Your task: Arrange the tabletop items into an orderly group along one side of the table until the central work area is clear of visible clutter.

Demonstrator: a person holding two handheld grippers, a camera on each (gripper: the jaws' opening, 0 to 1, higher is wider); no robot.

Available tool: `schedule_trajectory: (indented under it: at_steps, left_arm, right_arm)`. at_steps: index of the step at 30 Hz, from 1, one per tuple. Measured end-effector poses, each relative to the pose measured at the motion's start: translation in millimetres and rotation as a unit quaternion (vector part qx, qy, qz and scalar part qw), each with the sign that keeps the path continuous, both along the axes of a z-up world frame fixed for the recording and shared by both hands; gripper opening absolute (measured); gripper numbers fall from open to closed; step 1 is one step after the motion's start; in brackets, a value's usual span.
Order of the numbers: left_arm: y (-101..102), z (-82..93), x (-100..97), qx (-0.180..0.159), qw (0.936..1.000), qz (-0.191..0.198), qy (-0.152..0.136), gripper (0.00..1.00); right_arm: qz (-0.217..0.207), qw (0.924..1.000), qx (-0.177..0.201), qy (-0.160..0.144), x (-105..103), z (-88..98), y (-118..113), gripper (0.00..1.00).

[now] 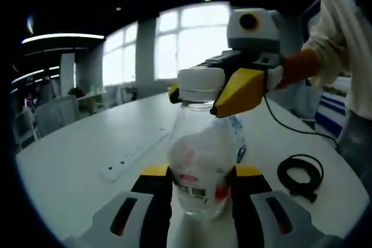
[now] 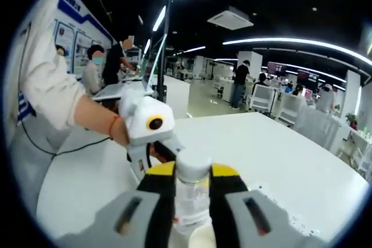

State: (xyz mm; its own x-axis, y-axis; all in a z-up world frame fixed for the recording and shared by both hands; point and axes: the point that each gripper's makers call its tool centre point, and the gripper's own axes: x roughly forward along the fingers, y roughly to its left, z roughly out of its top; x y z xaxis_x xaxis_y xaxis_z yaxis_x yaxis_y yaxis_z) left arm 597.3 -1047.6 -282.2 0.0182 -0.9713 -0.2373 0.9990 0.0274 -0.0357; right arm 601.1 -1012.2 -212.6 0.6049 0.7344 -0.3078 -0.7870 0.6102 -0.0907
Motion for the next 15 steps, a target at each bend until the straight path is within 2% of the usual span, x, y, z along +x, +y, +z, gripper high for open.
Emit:
schedule_trajectory:
  at_steps: [1, 3, 8, 11, 15]
  left_arm:
    - [1.0, -2.8, -0.2, 0.007, 0.9999, 0.003, 0.014, 0.37]
    - [1.7, -3.2, 2.3, 0.003, 0.9998, 0.011, 0.016, 0.42]
    - [2.3, -8.1, 0.5, 0.020, 0.9992, 0.020, 0.028, 0.55]
    - [2.8, -14.0, -6.6, 0.037, 0.9983, 0.017, 0.043, 0.54]
    - [4.0, -17.4, -11.6, 0.048, 0.9976, 0.016, 0.047, 0.56]
  right_arm:
    - [0.000, 1.0000, 0.001, 0.000, -0.5, 0.0, -0.2, 0.17]
    - [0.002, 1.0000, 0.000, -0.002, -1.7, 0.0, -1.2, 0.17]
    - [-0.001, 1.0000, 0.004, 0.000, -2.7, 0.1, -5.6, 0.18]
    - [0.000, 1.0000, 0.003, -0.001, -3.9, 0.1, -6.0, 0.18]
    - [0.000, 1.0000, 0.003, -0.001, -4.2, 0.1, -6.0, 0.18]
